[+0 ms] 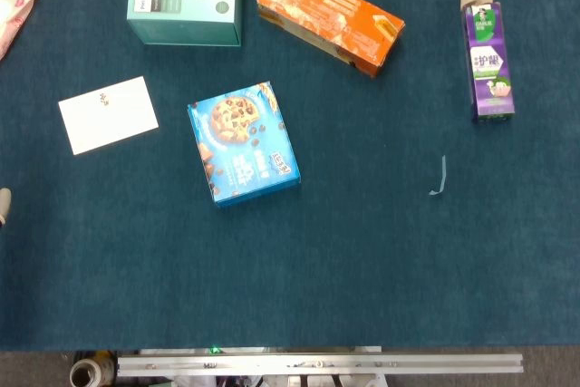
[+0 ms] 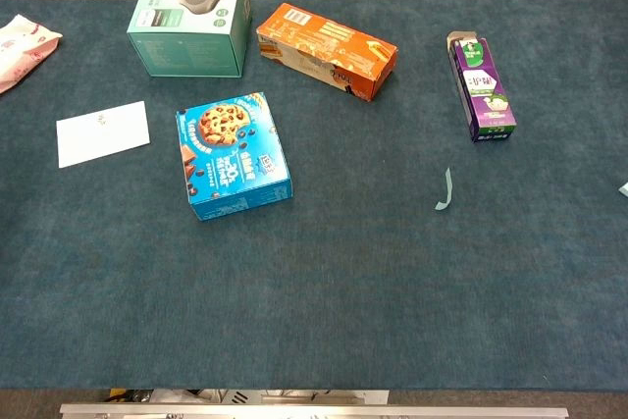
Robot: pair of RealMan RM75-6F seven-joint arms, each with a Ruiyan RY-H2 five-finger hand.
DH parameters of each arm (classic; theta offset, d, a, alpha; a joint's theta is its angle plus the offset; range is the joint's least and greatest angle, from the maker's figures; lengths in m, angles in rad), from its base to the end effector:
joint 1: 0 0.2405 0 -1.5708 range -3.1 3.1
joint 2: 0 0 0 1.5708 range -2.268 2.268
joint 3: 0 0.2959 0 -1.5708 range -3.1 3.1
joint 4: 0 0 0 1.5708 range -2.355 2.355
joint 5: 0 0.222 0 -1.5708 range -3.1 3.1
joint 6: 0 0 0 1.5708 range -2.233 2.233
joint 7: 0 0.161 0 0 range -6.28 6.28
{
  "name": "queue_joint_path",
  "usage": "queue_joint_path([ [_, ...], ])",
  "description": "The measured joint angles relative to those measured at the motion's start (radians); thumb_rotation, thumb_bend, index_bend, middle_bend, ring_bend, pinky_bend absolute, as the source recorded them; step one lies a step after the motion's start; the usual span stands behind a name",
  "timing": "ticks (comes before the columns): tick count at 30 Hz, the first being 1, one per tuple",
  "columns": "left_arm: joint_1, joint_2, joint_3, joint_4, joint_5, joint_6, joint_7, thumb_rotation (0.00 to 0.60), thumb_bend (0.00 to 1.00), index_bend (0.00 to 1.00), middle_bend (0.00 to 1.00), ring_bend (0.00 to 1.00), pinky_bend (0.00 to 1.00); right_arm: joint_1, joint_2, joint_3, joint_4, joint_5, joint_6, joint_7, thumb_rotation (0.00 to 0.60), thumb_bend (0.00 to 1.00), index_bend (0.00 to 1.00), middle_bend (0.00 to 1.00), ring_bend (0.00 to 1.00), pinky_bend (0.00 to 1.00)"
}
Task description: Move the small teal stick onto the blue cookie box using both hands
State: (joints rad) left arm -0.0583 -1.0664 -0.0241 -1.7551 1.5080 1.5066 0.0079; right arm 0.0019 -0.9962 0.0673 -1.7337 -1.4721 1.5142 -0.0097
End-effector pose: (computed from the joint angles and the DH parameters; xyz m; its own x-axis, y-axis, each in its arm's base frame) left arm -0.3296 0.1854 0.1696 0.3201 0.0222 0.9471 0.9473 0.0028 -0.3202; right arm -0.3489 -0.1758 0.2053 0.4041 0.0100 0.9147 -0.9117 0.0858 0.4019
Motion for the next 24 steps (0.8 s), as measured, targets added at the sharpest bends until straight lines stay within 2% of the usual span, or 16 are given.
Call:
queue_joint_path([
  [12,0.008,0.002,0.006,-0.002,0.01,0.011,-0.004,0.6,0.34,0.14,0.15,0.14,0.08,0.061,0.01,0.005,-0.011,-0.062,-0.053,0.004,0.6,0.21,0.4,0.51,0.45,0.52],
  [14,0.01,0.003,0.007,-0.002,0.013,0.012,-0.003,0.6,0.34,0.14,0.15,0.14,0.08,0.08,0.013,0.007,-0.015,-0.069,-0.078,-0.011,0.6,0.21,0.4,0.55,0.54,0.62],
  [16,0.012,0.004,0.009,-0.003,0.013,0.013,-0.004,0.6,0.34,0.14,0.15,0.14,0.08,0.106,0.015,0.009,-0.019,-0.074,-0.116,-0.039,0.6,0.21,0.4,0.66,0.69,0.84],
  [18,0.014,0.004,0.009,-0.002,0.012,0.015,-0.005,0.6,0.34,0.14,0.15,0.14,0.08,0.136,0.014,0.011,-0.022,-0.073,-0.164,-0.068,0.6,0.21,0.4,0.78,0.82,0.97],
  [21,0.019,0.004,0.01,0.001,0.008,0.017,-0.007,0.6,0.34,0.14,0.15,0.14,0.08,0.185,0.01,0.015,-0.024,-0.067,-0.245,-0.113,0.6,0.21,0.41,0.93,0.97,1.0],
  [24,0.022,0.005,0.012,0.004,0.004,0.018,-0.009,0.6,0.34,0.14,0.15,0.14,0.08,0.238,-0.007,0.017,-0.02,-0.053,-0.328,-0.163,0.6,0.21,0.43,0.99,1.0,1.0],
])
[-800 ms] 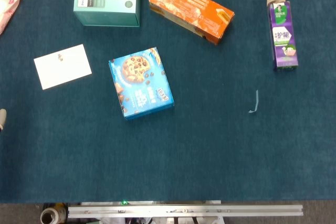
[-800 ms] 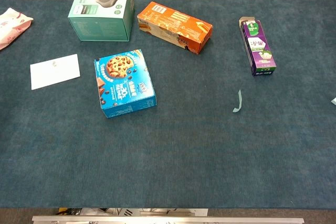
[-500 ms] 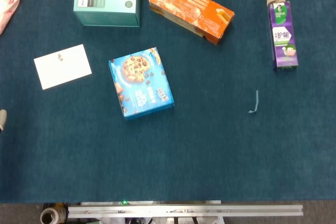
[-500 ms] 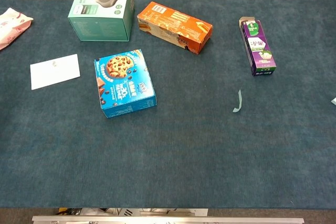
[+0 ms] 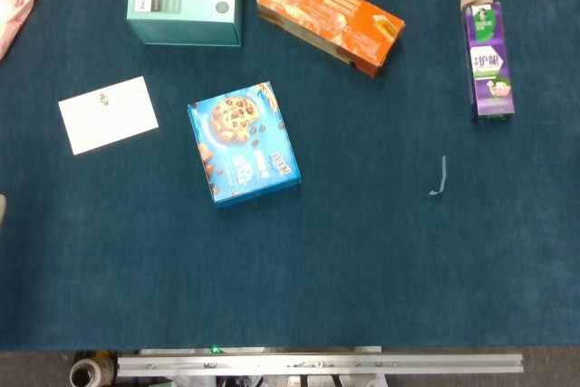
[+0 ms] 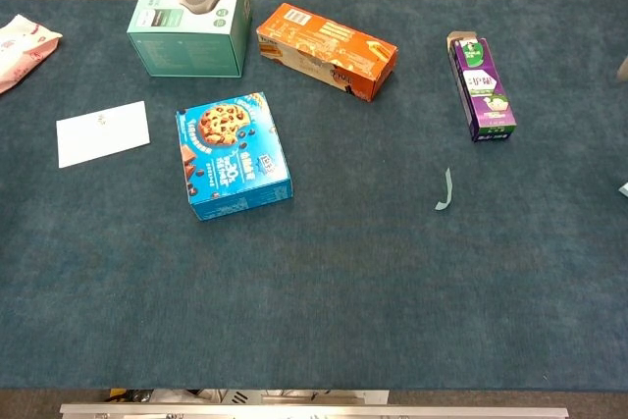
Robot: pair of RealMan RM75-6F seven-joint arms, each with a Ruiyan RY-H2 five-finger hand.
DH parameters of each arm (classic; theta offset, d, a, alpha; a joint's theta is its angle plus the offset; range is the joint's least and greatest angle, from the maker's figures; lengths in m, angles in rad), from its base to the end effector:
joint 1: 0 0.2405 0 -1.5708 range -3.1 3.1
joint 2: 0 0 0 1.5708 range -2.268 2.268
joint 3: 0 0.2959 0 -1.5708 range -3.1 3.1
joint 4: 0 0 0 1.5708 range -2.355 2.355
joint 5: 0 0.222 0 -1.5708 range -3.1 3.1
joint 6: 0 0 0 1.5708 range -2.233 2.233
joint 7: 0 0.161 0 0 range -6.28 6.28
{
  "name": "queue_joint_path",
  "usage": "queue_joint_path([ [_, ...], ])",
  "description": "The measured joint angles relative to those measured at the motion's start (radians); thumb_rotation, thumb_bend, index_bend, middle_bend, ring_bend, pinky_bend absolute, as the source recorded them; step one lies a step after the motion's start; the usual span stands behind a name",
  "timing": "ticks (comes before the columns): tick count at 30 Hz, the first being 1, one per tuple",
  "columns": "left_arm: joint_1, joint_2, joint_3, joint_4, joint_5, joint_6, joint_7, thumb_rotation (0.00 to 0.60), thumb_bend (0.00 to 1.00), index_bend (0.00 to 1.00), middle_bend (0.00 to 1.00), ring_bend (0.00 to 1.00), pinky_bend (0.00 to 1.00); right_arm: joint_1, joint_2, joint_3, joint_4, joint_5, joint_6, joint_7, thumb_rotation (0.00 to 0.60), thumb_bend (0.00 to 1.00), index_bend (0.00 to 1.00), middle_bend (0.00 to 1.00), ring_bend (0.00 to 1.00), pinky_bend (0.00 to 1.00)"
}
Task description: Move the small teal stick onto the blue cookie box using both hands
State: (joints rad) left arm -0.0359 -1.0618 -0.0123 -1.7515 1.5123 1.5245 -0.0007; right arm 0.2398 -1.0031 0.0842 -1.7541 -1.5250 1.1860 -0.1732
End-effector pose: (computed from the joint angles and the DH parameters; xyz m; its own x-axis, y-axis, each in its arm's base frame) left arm -0.3342 0.1754 0.1723 0.3201 0.0226 0.9471 0.9470 0.0223 -0.3206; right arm -0.3035 -0.2513 0.1517 0.5580 -0.1704 0.8122 -0.8246 -0.2236 0.5196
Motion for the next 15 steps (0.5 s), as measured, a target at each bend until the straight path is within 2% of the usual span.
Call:
queue_joint_path([
  [9,0.006,-0.001,0.001,0.01,-0.01,-0.003,-0.009,0.6,0.34,0.14,0.15,0.14,0.08,0.142,-0.135,-0.002,0.078,0.058,-0.192,-0.134,0.6,0.21,0.44,1.0,1.0,1.0],
  [15,0.011,-0.003,0.001,0.017,-0.014,-0.001,-0.016,0.6,0.34,0.14,0.15,0.14,0.08,0.211,-0.212,-0.012,0.128,0.055,-0.255,-0.177,0.6,0.22,0.44,1.0,1.0,1.0],
])
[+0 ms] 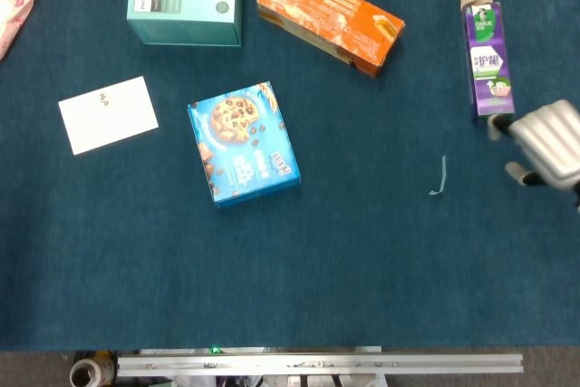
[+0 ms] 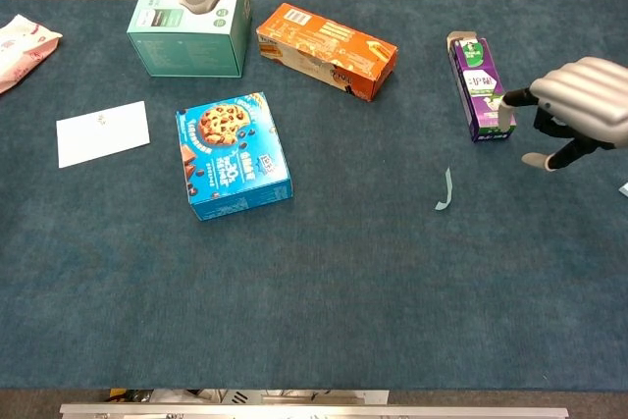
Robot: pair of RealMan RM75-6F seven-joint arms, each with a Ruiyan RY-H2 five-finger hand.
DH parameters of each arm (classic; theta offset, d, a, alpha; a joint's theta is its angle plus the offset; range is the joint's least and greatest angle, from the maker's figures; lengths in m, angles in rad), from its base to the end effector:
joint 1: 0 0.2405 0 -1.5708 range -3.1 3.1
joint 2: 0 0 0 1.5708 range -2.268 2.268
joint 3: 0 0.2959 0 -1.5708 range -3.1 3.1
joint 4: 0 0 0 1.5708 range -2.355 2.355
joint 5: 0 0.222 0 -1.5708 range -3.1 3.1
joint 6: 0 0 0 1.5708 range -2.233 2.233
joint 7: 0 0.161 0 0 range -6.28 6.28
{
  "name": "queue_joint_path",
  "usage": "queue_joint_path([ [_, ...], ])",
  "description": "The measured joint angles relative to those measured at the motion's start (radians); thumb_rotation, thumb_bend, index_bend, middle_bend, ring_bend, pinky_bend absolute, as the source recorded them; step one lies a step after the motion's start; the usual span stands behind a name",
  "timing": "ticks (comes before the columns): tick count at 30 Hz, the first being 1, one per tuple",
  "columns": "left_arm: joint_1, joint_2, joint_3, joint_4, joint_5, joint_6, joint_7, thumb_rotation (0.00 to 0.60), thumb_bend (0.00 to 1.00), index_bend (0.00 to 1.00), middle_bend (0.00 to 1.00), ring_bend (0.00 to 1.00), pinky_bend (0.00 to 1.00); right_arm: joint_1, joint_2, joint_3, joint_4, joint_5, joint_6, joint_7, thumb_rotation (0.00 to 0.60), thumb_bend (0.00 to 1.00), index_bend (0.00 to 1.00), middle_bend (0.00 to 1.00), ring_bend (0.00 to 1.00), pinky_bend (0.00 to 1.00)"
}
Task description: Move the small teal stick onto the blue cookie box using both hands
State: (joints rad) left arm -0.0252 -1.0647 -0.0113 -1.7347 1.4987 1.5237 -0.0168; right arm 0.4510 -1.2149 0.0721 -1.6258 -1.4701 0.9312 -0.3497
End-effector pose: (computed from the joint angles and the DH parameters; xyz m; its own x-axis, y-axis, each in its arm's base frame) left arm -0.3417 0.1716 0.1732 0.3171 0.0267 0.9480 0.9469 0.0469 -0.3181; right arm -0.2766 -0.3019 0.0531 0.6918 -0.2599 0.6737 -0.7051 -0.4445 0.5525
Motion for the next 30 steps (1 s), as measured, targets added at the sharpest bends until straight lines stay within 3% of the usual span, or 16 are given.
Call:
queue_joint_path([
  [30,0.008,0.002,-0.007,0.007,-0.019,-0.005,0.0,0.6,0.34,0.14,0.15,0.14,0.08,0.125,-0.21,-0.066,0.207,-0.005,-0.097,-0.008,0.6,0.3,0.45,1.0,1.0,1.0],
])
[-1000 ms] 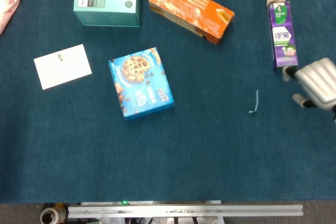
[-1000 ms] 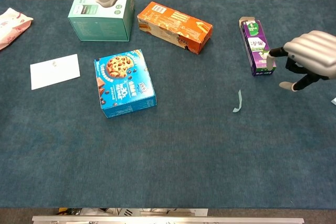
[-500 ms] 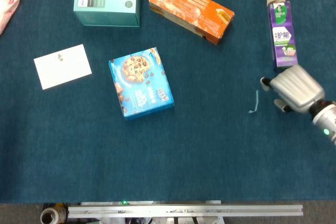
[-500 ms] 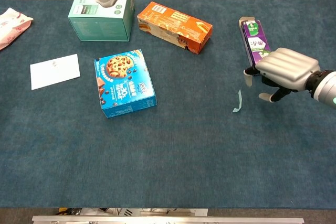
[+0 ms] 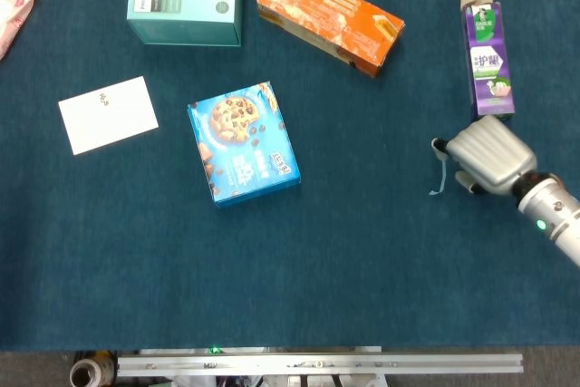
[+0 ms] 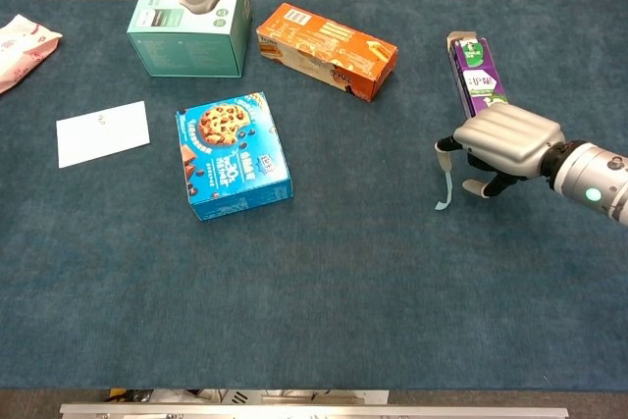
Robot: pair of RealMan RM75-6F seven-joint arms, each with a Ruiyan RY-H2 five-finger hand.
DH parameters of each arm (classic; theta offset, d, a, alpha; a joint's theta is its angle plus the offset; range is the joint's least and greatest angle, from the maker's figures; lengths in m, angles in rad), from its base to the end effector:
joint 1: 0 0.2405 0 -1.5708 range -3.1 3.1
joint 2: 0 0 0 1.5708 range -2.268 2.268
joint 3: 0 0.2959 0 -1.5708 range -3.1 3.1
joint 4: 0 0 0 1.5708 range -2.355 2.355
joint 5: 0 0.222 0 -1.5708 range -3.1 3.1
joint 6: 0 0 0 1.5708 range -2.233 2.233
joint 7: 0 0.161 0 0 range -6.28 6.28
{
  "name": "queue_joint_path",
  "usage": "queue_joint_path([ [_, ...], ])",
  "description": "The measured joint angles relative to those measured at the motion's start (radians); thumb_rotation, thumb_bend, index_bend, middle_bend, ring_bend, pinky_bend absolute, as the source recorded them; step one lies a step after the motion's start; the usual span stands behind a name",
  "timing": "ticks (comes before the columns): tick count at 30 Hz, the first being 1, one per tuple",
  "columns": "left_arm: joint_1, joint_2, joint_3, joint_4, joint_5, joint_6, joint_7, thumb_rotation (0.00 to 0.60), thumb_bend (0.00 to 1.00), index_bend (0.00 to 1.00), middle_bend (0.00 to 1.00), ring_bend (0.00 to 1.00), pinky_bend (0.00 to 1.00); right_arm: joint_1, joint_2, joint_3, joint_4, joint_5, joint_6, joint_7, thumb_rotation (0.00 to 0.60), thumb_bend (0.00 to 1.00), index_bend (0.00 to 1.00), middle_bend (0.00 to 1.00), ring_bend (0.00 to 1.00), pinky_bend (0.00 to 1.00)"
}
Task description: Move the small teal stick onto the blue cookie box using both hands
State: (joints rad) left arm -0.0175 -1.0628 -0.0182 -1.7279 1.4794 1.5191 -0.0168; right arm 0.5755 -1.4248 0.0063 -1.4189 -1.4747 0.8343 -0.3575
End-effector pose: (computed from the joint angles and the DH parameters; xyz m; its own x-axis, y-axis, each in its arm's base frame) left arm -0.3471 0.1704 0.1758 0.3240 0.0264 0.9457 0.9429 0.0725 -0.3250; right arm -0.2702 -0.3193 -0.0279 0.7593 -0.2892 0.5830 -0.6249 -0.5741 0.5290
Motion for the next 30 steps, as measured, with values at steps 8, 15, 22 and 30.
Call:
queue_joint_path([
  [8,0.001,-0.002,-0.001,0.005,-0.001,-0.001,-0.005,0.6,0.34,0.14,0.15,0.14,0.08,0.01,-0.019,-0.009,0.021,0.01,-0.004,0.005,0.6,0.3,0.45,1.0,1.0,1.0],
  [15,0.003,-0.003,0.0,0.01,-0.001,-0.001,-0.01,0.6,0.34,0.14,0.15,0.14,0.08,0.014,-0.028,-0.022,0.026,0.014,-0.001,0.004,0.6,0.3,0.48,1.0,1.0,1.0],
  [22,0.004,-0.005,0.0,0.016,0.0,-0.002,-0.016,0.6,0.34,0.14,0.15,0.14,0.08,0.016,-0.032,-0.026,0.033,0.027,-0.002,-0.002,0.6,0.31,0.5,1.0,1.0,1.0],
  [30,0.009,-0.004,0.001,0.02,-0.004,0.0,-0.021,0.6,0.34,0.14,0.15,0.14,0.08,0.025,-0.045,-0.027,0.05,0.045,-0.01,-0.01,0.6,0.35,0.51,1.0,1.0,1.0],
])
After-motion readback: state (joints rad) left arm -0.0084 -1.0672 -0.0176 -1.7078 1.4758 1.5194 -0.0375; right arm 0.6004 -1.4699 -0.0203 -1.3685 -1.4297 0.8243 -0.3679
